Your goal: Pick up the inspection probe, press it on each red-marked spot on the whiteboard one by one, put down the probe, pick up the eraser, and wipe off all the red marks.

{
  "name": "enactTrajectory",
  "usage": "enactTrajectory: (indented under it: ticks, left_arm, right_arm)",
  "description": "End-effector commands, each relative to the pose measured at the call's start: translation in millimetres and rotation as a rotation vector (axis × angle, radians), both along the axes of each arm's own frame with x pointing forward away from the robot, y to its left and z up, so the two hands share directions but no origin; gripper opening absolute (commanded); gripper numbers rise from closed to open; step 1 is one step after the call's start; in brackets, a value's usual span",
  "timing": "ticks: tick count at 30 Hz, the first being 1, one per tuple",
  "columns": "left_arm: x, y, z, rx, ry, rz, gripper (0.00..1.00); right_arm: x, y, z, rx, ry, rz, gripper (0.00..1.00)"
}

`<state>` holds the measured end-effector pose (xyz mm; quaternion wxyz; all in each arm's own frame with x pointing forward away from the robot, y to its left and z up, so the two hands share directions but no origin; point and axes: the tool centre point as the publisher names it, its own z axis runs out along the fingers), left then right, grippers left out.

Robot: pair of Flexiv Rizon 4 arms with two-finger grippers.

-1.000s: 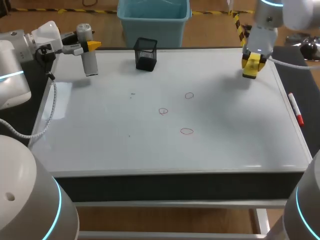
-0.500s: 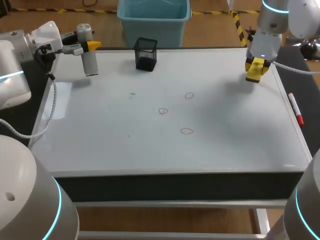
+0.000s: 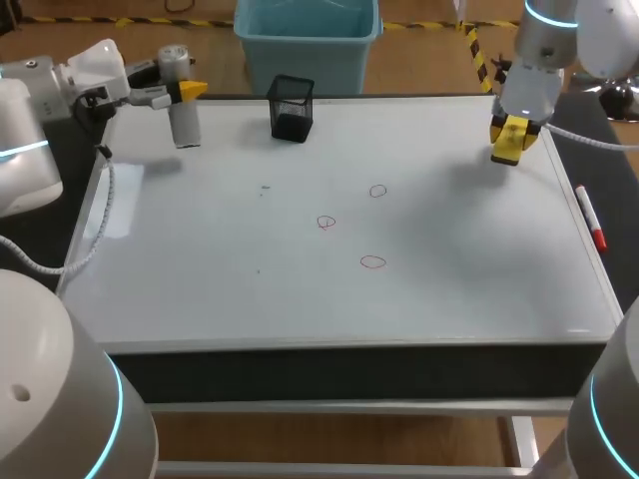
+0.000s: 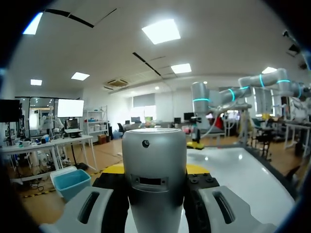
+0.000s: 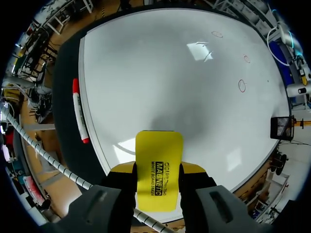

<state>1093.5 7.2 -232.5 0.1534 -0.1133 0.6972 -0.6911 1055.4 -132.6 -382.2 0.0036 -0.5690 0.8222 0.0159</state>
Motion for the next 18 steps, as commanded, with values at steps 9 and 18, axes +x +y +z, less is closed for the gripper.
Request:
enactTrajectory:
  ticks: [9,18]
  left_arm:
    - [-41.5,-71,11.8,-0.075,-0.066,-0.231,0.0]
    - [-80.1,-129,15.5,-0.105,-0.061,-0.395,0.0]
  right_arm:
    - [-0.2,-1,1,-0.004,-0.001,0.002,0.0]
    - [-0.2,-1,1,-0.004,-0.001,0.002,0.0]
